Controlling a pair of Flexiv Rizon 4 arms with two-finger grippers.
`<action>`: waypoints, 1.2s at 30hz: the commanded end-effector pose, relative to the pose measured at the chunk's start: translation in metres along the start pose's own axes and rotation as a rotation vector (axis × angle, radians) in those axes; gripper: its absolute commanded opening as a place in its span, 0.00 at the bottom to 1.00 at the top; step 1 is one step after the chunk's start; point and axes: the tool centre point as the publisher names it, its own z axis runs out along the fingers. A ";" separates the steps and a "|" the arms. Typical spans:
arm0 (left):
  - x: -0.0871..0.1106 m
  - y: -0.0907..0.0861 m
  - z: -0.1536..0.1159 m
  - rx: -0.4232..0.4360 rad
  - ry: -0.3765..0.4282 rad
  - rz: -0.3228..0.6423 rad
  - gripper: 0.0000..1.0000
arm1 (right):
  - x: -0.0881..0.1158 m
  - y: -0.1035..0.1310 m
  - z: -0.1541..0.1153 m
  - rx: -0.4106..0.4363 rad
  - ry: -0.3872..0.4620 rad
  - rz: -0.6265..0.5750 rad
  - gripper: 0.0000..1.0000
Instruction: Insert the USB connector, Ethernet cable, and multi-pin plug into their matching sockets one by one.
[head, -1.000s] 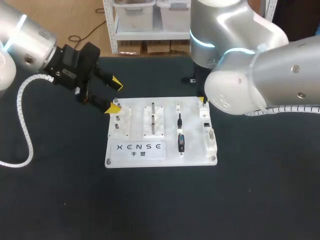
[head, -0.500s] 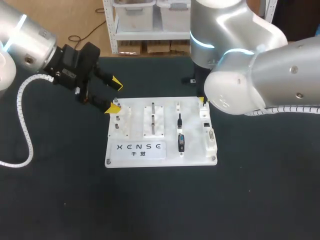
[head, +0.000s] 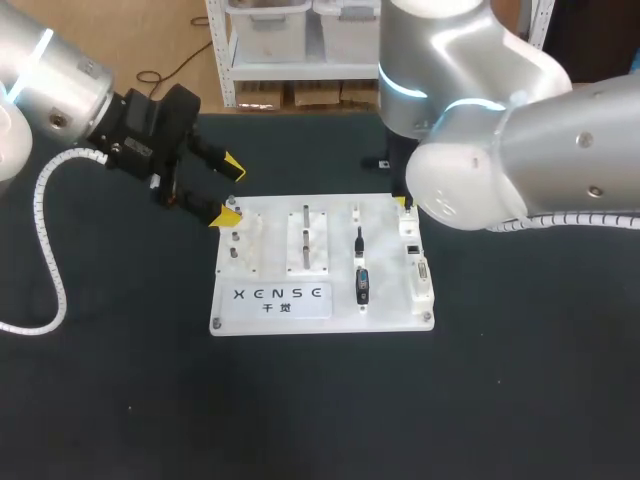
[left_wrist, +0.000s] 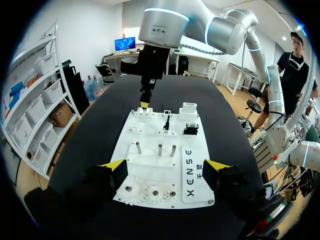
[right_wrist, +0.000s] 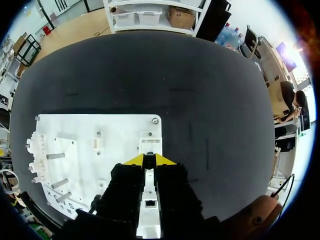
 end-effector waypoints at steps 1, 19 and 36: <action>0.001 -0.001 0.000 -0.002 -0.003 0.002 1.00 | -0.001 -0.001 0.005 0.013 0.004 0.012 0.00; 0.001 -0.001 0.000 -0.002 -0.003 0.002 1.00 | -0.001 0.005 0.000 -0.026 0.012 0.044 1.00; 0.001 -0.001 0.000 -0.002 -0.003 0.002 1.00 | 0.038 0.064 -0.052 -0.062 -0.042 -0.089 1.00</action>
